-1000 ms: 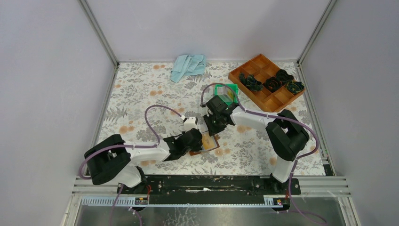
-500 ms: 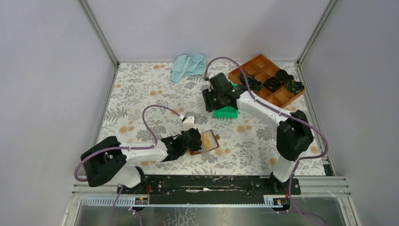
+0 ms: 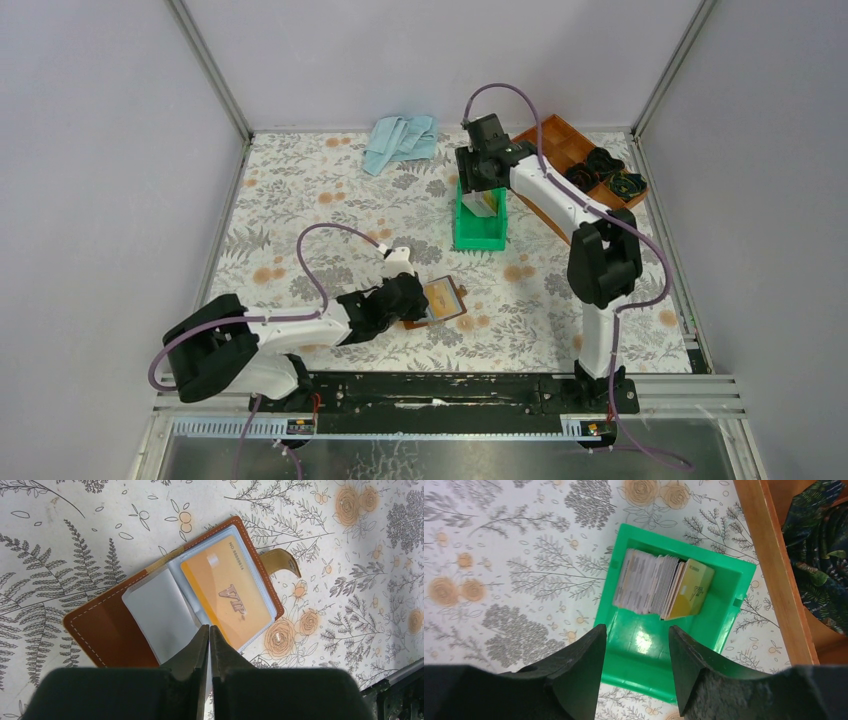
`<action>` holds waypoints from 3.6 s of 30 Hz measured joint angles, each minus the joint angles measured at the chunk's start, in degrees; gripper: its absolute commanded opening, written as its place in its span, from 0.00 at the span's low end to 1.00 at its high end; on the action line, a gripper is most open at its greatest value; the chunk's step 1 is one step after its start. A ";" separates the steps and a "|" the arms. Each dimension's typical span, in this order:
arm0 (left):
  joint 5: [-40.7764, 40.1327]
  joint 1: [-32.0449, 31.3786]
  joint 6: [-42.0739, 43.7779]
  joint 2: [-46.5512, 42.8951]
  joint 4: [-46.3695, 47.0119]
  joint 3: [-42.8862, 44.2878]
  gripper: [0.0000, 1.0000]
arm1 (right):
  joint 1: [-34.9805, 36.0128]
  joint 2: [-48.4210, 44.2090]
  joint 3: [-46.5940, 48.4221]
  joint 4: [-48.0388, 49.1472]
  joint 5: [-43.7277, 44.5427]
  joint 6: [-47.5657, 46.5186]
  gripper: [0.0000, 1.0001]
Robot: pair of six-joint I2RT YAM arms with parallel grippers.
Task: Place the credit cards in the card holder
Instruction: Insert the credit card into the card holder, then pick up the credit card from the storage box.
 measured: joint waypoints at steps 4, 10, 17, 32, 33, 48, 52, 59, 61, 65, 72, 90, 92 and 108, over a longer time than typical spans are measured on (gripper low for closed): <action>-0.02 0.00 -0.02 -1.11 -0.15 -0.70 0.14 | -0.98 3.37 1.25 -1.09 0.83 -0.17 0.57; 0.00 0.00 -0.02 -1.77 -0.22 -1.27 0.15 | -2.84 5.38 1.95 -2.38 1.20 -0.17 0.57; 0.02 0.00 -0.02 -1.90 -0.22 -1.62 0.15 | -4.61 5.38 1.68 -1.60 0.02 0.31 0.56; 0.02 0.00 -0.02 -1.90 -0.22 -1.97 0.15 | -8.61 7.41 -0.96 3.82 -9.55 4.26 0.55; 0.02 0.00 0.00 -1.90 -0.22 -1.97 0.15 | -8.79 7.63 -0.96 4.15 -10.10 4.59 0.55; 0.02 0.00 0.00 -1.90 -0.20 -1.97 0.15 | -9.64 8.13 -1.73 7.61 -14.67 6.95 0.21; 0.00 0.00 0.00 -1.90 -0.20 -1.97 0.15 | -9.75 7.34 -3.19 9.27 -14.82 7.39 0.17; 0.00 0.00 0.00 -1.90 -0.20 -1.97 0.15 | -9.73 6.27 -4.57 10.16 -14.60 7.43 0.17; 0.00 0.00 0.00 -1.90 -0.20 -1.97 0.15 | -9.73 5.88 -5.05 10.19 -14.43 7.43 0.16; 0.00 0.00 0.00 -1.92 -0.20 -1.97 0.15 | -9.68 4.98 -6.12 10.16 -14.40 7.45 0.16; 0.00 0.00 0.02 -2.16 -0.20 -1.97 0.15 | -9.68 4.22 -6.93 10.14 -14.40 7.45 0.17; 0.00 0.00 0.02 -2.16 -0.20 -1.97 0.15 | -9.68 4.00 -7.17 9.66 -14.29 7.58 0.22; 0.00 0.00 0.02 -2.16 -0.20 -1.97 0.15 | -9.68 4.00 -7.17 9.64 -14.29 7.58 0.22; 0.02 0.00 0.15 -2.16 -0.20 -1.97 0.14 | -9.68 3.76 -7.17 8.76 -14.47 7.85 0.26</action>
